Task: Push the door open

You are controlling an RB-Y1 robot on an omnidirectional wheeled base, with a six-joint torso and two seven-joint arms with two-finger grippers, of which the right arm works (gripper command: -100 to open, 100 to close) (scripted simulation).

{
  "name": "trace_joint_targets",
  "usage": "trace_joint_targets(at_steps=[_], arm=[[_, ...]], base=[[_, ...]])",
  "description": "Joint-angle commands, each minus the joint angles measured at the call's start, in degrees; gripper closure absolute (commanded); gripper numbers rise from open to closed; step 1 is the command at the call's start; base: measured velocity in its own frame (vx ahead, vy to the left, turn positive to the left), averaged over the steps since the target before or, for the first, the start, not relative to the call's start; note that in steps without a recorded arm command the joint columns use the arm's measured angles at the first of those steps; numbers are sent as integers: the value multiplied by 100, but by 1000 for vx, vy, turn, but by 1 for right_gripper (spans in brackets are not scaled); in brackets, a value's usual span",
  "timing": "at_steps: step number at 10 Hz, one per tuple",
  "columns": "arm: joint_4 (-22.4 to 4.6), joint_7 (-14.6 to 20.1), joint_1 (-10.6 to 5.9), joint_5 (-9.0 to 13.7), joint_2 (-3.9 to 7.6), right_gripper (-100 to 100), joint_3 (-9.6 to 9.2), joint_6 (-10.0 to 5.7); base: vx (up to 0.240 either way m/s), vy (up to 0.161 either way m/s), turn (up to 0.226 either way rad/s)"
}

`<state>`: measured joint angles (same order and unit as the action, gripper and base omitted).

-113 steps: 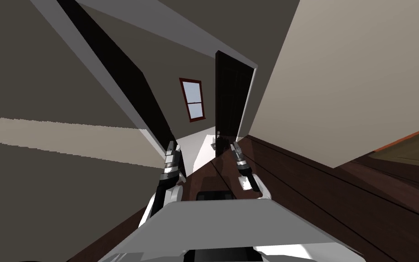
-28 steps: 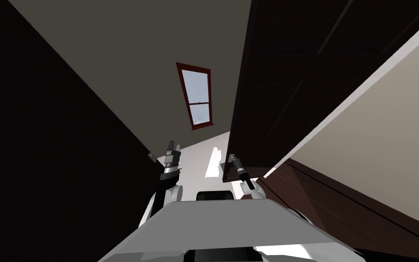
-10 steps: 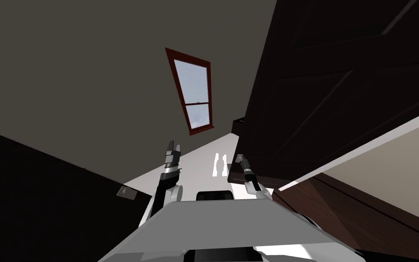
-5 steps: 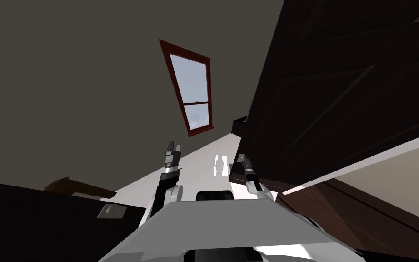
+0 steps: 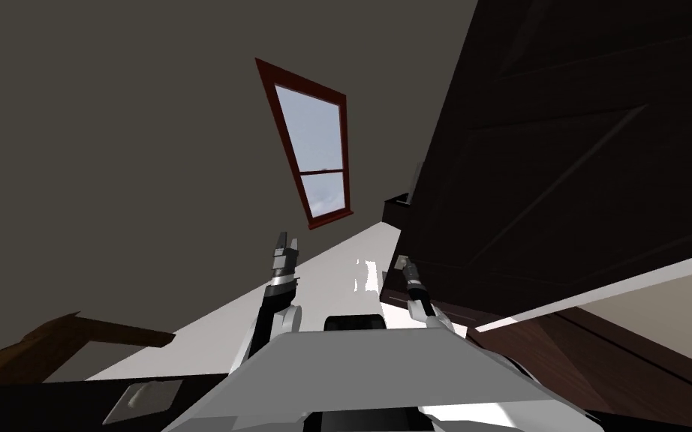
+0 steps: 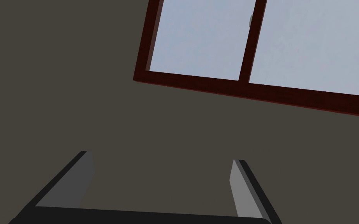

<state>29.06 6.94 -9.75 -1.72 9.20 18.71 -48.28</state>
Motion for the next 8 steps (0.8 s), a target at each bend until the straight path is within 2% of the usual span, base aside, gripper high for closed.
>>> trace_joint_targets(at_steps=[1, 8], arm=[[212, 0, 62, 13, -3, 100, 24, 72], [189, -162, 84, 227, 37, 100, 394, 83]], base=[[133, 24, -17], [187, 33, -42]])
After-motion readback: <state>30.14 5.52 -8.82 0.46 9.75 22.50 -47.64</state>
